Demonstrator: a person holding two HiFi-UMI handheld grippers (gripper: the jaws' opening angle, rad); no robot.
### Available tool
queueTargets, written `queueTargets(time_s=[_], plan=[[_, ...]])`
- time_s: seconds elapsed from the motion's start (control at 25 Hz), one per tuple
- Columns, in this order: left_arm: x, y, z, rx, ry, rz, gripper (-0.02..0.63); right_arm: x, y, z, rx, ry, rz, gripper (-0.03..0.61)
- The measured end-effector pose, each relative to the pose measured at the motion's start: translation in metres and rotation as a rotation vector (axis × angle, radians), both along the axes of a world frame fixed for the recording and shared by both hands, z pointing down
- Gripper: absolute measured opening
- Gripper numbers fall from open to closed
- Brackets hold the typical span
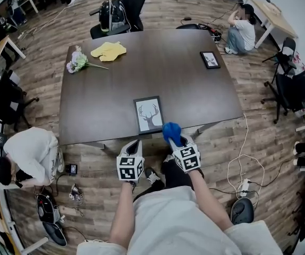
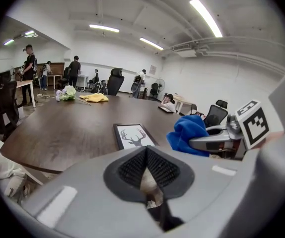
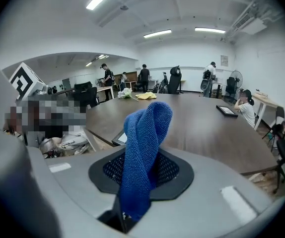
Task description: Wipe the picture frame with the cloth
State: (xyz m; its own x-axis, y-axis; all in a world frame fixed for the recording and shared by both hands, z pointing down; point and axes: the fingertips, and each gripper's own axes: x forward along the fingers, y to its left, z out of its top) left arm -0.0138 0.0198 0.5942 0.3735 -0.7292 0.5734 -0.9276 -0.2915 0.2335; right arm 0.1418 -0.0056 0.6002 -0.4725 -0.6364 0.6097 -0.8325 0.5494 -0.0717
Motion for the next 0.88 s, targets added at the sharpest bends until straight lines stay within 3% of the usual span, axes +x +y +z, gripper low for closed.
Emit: queueTargets(time_s=[0.44, 0.88], plan=[[-0.007, 0.005, 0.0, 0.01, 0.049, -0.077, 0.054, 0.001, 0.005, -0.006, 0.01, -0.062, 0.034, 0.086], [-0.003, 0.01, 0.007, -0.019, 0.053, -0.044, 0.054, -0.002, 0.006, -0.006, 0.006, -0.067, 0.013, 0.086]])
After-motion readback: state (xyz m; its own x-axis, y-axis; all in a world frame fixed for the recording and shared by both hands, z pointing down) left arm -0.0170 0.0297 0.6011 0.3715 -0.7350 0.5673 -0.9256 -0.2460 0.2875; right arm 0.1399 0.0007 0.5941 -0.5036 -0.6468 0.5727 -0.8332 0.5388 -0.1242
